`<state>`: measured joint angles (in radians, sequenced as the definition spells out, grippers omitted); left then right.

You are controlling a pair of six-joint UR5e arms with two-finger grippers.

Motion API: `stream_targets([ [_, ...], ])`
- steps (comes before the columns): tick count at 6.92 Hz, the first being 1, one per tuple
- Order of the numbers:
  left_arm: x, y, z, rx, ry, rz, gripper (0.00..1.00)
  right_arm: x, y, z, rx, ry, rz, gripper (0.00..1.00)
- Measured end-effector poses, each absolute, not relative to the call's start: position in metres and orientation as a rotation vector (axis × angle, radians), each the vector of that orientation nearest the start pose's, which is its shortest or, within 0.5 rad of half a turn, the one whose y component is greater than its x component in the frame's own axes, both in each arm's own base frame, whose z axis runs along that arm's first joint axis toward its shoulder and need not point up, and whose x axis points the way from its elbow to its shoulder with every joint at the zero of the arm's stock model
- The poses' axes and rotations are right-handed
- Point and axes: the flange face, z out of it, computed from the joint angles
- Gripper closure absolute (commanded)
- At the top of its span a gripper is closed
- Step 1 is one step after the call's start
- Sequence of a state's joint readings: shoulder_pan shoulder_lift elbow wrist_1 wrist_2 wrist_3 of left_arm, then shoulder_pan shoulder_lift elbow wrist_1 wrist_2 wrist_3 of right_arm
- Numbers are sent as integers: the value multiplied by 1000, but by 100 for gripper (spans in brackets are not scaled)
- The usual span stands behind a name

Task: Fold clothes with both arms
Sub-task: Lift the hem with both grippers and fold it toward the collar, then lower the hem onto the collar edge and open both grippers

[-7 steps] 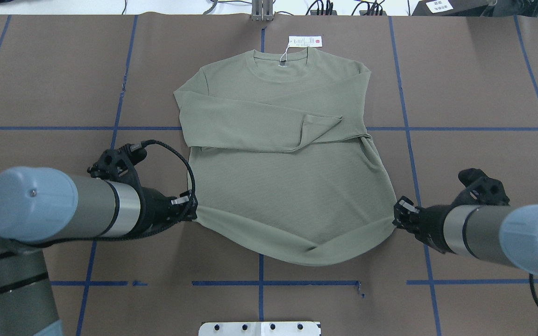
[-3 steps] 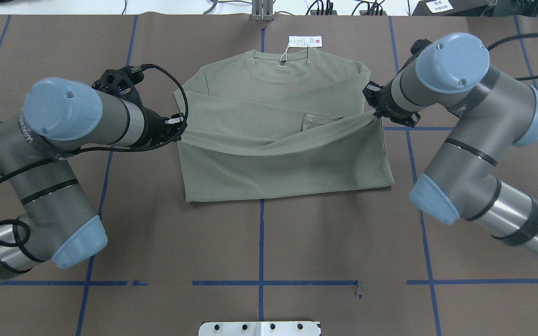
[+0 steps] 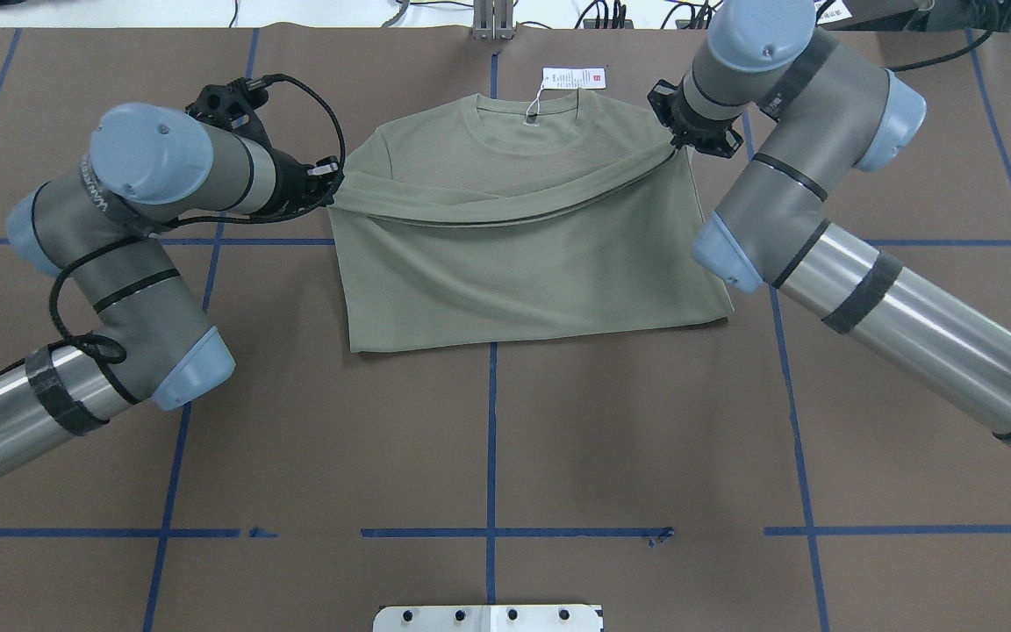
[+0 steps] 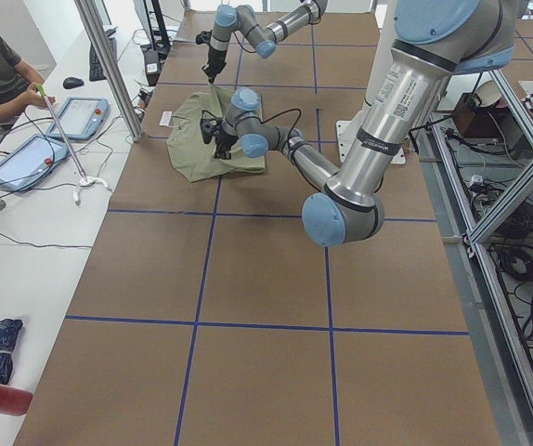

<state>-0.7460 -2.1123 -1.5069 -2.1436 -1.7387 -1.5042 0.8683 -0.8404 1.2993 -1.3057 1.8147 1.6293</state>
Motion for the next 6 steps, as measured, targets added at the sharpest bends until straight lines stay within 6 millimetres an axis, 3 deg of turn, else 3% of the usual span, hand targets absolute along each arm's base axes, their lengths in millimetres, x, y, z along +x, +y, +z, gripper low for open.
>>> stream_targets([
  [2, 448, -590, 333, 337, 1033, -531, 100, -434, -693, 329, 69, -752, 802, 100],
  [5, 451, -600, 349, 361, 1028, -530, 100, -445, -706, 350, 71, -750, 801, 100],
  [6, 452, -602, 356, 363, 1029, -530, 93, -447, -708, 354, 68, -743, 802, 100],
])
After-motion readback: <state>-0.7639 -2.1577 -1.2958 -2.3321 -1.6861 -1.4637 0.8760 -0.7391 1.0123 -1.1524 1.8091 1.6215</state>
